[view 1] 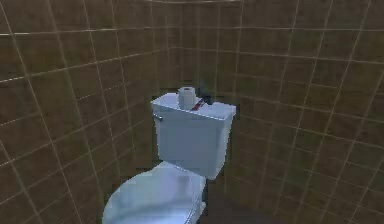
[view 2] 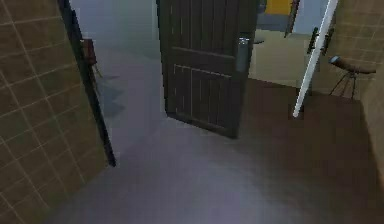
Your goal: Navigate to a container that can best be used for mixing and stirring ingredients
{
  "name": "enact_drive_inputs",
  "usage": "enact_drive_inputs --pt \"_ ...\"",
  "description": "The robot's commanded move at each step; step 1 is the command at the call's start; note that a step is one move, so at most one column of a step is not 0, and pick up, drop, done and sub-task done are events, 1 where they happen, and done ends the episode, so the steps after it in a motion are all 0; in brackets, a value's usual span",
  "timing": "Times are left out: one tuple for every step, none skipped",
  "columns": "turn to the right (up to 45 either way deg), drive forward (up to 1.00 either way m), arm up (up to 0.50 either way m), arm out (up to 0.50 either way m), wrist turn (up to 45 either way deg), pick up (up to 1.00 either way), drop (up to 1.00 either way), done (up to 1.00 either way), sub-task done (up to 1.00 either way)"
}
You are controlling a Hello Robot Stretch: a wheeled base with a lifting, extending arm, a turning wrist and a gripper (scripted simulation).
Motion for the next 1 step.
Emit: enact_drive_inputs --pt "45.0 0.00 0.00 0.00 0.0 0.00 0.00 0.00 0.00"
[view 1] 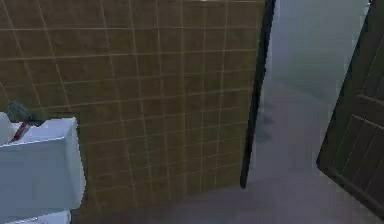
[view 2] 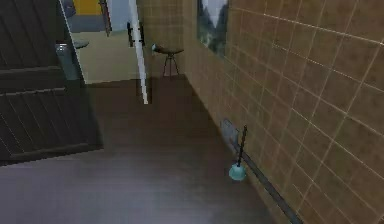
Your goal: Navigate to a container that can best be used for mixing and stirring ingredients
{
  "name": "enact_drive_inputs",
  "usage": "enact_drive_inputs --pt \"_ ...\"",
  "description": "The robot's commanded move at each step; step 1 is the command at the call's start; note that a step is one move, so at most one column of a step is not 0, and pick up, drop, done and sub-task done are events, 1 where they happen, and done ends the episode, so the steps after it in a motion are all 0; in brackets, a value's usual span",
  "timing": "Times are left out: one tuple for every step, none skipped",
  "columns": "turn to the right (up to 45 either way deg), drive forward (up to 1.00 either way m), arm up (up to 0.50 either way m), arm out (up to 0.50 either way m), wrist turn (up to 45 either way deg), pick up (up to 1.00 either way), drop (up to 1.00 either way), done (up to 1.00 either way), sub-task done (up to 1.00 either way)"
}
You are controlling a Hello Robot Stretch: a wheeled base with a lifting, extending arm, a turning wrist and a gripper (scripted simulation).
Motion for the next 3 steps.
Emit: enact_drive_inputs --pt "45.0 0.00 0.00 0.00 0.0 0.00 0.00 0.00 0.00" --pt "24.0 0.00 0.00 0.00 0.0 0.00 0.00 0.00 0.00" --pt "0.0 1.00 0.00 0.00 0.0 0.00 0.00 0.00 0.00"
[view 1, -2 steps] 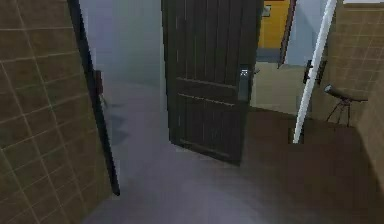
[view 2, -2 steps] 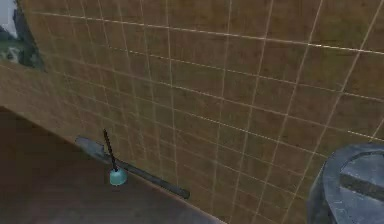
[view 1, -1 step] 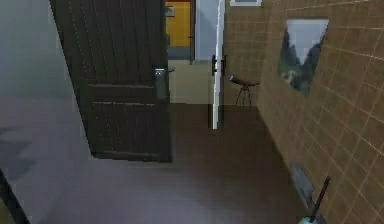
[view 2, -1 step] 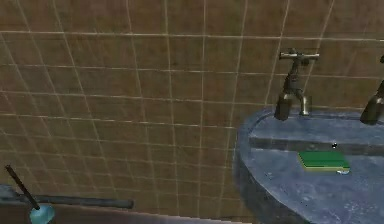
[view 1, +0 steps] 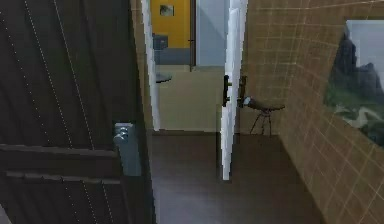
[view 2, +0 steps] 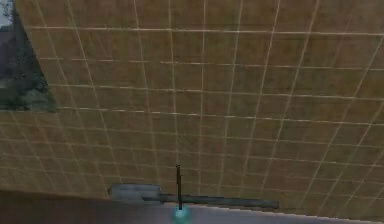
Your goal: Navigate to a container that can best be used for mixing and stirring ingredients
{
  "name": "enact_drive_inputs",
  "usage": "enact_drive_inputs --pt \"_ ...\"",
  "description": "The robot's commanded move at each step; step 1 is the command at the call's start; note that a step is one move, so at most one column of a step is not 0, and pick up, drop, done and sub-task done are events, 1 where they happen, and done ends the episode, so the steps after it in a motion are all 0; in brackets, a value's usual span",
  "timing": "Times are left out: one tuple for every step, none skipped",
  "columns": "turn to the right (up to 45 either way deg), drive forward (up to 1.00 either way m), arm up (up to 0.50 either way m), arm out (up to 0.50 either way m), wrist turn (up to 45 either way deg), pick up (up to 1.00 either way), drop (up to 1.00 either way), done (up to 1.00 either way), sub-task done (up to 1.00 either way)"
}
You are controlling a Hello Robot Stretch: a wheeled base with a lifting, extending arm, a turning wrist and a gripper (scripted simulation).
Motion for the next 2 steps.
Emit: enact_drive_inputs --pt "0.0 0.95 0.00 0.00 0.0 0.00 0.00 0.00 0.00" --pt "-3.0 0.00 0.00 0.00 0.0 0.00 0.00 0.00 0.00"
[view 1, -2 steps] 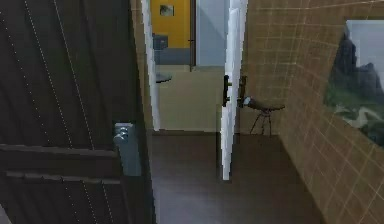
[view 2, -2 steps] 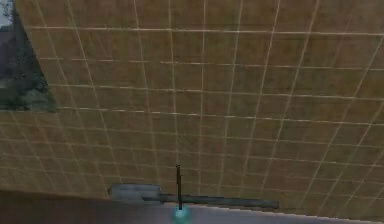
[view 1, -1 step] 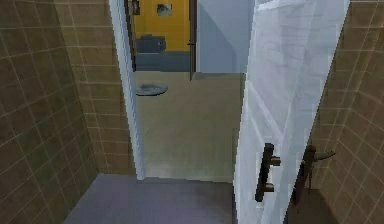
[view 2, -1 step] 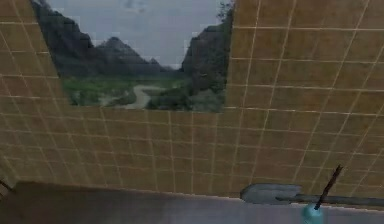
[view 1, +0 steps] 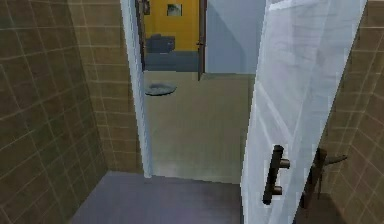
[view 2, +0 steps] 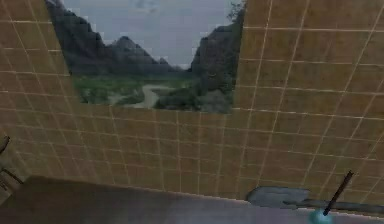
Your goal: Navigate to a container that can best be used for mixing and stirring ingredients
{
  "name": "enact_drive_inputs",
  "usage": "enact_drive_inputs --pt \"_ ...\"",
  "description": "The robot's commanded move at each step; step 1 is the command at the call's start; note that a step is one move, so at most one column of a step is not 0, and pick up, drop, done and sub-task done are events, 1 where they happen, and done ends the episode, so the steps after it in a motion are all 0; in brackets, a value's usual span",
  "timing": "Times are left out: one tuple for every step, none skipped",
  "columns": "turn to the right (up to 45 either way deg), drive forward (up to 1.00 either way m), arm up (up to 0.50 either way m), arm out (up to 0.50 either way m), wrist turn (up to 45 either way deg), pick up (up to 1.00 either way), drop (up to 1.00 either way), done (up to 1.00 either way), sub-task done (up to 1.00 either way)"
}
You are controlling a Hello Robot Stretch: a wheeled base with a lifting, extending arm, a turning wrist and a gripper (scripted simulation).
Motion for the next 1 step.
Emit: enact_drive_inputs --pt "0.0 1.00 0.00 0.00 0.0 0.00 0.00 0.00 0.00"
